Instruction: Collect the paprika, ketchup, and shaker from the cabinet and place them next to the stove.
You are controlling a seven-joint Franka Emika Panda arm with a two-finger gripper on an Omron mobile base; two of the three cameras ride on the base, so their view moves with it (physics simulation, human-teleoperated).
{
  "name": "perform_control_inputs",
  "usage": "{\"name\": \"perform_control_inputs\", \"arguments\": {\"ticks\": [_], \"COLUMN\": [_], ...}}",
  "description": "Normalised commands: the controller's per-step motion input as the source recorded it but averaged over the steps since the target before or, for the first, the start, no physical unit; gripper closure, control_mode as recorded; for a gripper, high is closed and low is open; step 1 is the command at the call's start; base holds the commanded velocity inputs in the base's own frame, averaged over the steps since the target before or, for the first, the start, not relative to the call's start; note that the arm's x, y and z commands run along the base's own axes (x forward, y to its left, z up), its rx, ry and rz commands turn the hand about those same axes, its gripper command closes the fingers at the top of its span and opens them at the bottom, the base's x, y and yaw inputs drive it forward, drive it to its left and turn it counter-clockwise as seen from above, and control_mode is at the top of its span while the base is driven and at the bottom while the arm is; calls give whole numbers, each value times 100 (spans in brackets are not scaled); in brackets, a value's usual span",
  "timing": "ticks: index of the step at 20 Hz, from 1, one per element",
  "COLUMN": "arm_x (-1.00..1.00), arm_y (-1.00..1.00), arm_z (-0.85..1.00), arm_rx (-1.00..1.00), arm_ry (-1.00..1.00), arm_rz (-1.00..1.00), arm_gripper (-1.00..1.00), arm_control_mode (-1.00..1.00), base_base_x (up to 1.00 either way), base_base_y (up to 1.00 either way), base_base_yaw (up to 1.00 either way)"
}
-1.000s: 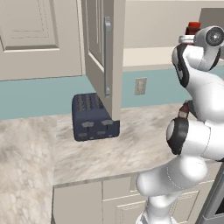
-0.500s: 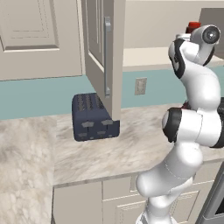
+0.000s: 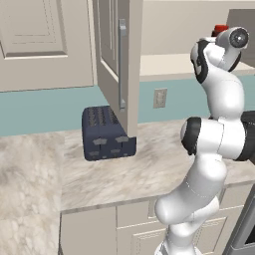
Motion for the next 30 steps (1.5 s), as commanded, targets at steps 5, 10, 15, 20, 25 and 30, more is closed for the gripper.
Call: {"name": "perform_control_inputs", "arguments": {"ticks": [5, 10, 15, 20, 25, 30], "arm_x": [11, 10, 5, 1, 9, 4], "arm_y": [0, -8, -27, -27, -5, 0], "arm_z": [0, -1, -7, -5, 0, 0], "arm_rx": [0, 0, 0, 0, 0, 0], "arm_ry": [0, 0, 0, 0, 0, 0], "arm_rz": [0, 0, 0, 0, 0, 0], "arm_gripper": [-100, -100, -100, -100, -100, -100], "arm_control_mode": [-100, -100, -100, -100, -100, -100], "base_base_x": [0, 0, 0, 0, 0, 0], "base_base_y": [0, 0, 0, 0, 0, 0], "base_base_yaw": [0, 0, 0, 0, 0, 0]}}
